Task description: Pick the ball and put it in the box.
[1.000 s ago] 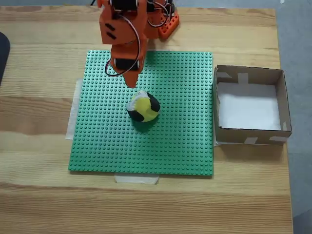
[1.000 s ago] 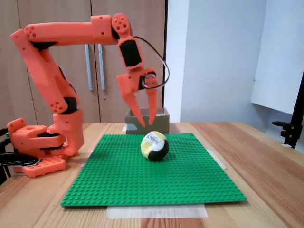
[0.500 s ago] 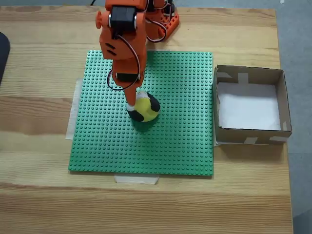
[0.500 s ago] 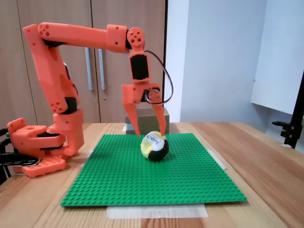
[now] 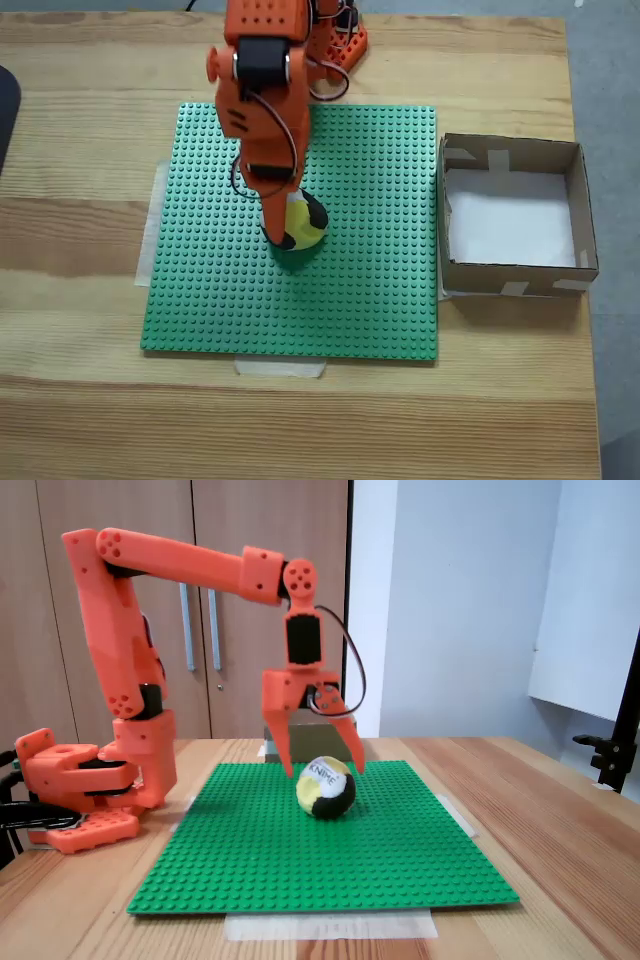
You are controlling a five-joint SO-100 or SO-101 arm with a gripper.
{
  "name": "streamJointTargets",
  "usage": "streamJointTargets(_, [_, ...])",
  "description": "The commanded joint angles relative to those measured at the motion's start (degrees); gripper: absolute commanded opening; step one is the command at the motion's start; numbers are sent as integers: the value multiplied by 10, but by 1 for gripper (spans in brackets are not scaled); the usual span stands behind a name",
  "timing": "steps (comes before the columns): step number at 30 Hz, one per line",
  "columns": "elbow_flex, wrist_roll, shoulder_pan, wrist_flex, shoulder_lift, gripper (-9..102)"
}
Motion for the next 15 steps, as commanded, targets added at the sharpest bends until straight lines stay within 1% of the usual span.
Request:
streamJointTargets(1, [-22,10,-11,-9,-7,44])
streamJointTargets(6, [5,18,-14,-32,-12,44])
streamJointTargets(15, [51,22,-17,-66,-3,39])
